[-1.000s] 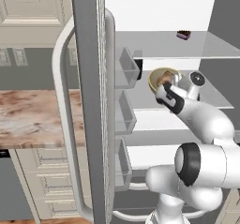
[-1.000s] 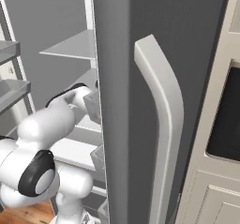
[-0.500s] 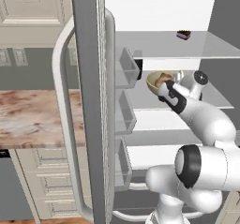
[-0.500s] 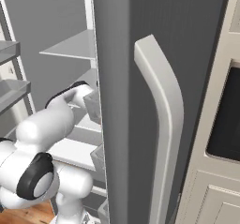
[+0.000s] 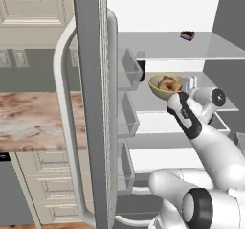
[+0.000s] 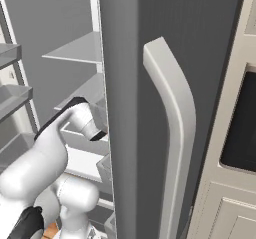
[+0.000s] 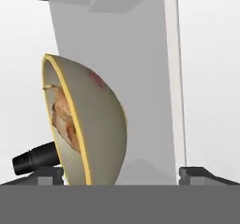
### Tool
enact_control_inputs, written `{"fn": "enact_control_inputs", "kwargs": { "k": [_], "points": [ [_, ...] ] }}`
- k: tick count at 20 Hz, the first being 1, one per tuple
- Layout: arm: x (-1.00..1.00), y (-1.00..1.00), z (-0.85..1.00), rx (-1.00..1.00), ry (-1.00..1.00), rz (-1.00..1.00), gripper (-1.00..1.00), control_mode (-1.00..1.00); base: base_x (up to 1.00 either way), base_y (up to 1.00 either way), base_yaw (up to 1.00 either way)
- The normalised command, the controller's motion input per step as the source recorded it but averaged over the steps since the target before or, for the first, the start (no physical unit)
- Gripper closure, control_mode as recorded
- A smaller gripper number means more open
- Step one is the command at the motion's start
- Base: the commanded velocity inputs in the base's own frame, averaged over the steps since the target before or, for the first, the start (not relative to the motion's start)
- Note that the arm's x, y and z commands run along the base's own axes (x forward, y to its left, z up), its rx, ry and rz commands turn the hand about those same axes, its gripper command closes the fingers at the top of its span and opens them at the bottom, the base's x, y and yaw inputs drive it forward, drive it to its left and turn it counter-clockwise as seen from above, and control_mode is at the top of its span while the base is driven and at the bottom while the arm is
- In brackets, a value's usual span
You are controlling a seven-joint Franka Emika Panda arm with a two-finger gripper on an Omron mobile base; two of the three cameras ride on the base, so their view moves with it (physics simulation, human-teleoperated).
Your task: Pick the chicken drumstick and onion from their plates and place them in the bowl. Then put the bowl in the fridge.
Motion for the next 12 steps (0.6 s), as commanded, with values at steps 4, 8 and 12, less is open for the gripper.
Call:
{"fn": "enact_control_inputs", "kwargs": {
  "k": [4, 8, 12],
  "points": [
    [-0.57, 0.04, 0.45, -0.11, 0.0, 0.0, -1.0, -1.0, 0.0, 0.0, 0.0],
    [-0.58, 0.04, 0.4, -0.07, 0.11, -0.01, -1.0, -1.0, 0.0, 0.0, 0.0],
    [-0.69, 0.0, 0.24, -0.01, 0.18, -0.01, -1.0, -1.0, 0.0, 0.0, 0.0]
  ]
}}
